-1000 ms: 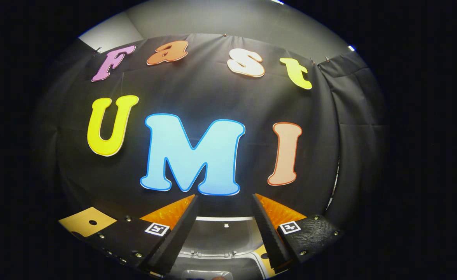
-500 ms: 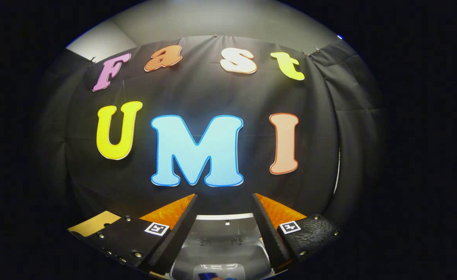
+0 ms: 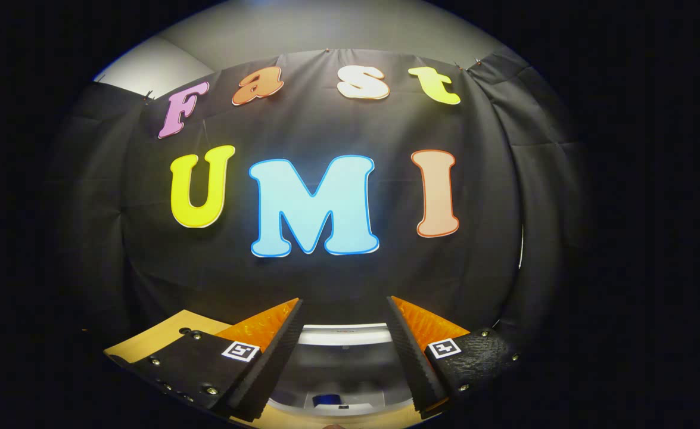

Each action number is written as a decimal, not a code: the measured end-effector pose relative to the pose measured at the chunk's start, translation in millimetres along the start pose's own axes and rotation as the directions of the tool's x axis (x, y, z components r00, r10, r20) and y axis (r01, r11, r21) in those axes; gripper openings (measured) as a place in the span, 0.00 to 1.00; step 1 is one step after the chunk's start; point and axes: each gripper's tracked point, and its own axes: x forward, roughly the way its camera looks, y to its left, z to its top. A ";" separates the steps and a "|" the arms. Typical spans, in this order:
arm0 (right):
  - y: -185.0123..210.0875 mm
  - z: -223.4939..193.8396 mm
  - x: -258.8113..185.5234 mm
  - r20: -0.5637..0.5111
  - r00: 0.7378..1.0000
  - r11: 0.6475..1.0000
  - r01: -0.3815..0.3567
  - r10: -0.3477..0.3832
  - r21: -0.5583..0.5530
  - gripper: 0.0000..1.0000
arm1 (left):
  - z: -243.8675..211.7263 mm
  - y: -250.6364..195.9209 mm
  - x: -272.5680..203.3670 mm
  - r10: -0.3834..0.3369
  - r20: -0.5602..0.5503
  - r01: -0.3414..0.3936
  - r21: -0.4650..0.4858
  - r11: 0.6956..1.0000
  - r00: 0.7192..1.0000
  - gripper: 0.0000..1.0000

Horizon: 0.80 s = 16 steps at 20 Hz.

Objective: Press the lid of the desktop garbage bin to open it, pick up the crumpled paper on the desktop and throw it into the bin, then pick up the pop can on the desktop and drop it into the bin, and finally close the garbage bin lid.

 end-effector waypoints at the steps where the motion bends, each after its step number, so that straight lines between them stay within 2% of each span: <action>1: -0.2 -8.0 -1.2 -0.012 1.000 1.000 -0.004 0.004 -0.001 0.88 | 0.1 -2.6 0.1 -0.001 -0.001 0.001 0.001 1.000 1.000 0.96; 5: -5.4 -34.0 -0.8 -0.041 0.999 1.000 0.000 0.000 0.007 0.87 | -3.7 -9.4 1.5 -0.001 -0.014 0.001 0.001 1.000 1.000 0.93; 10: -5.7 -63.4 -0.5 -0.045 0.999 1.000 0.002 -0.003 -0.012 0.88 | -7.7 -11.6 5.6 0.000 -0.032 0.000 0.006 1.000 0.999 0.96; 11: -4.7 -69.1 -0.1 -0.048 0.999 1.000 0.001 -0.002 -0.014 0.88 | -8.9 -10.5 6.7 0.002 -0.033 -0.002 0.006 1.000 0.999 0.93; 16: -4.1 -83.9 1.9 -0.027 1.000 1.000 0.002 -0.002 0.009 0.88 | -8.4 -5.3 7.9 0.014 -0.038 -0.013 0.016 1.000 0.999 0.93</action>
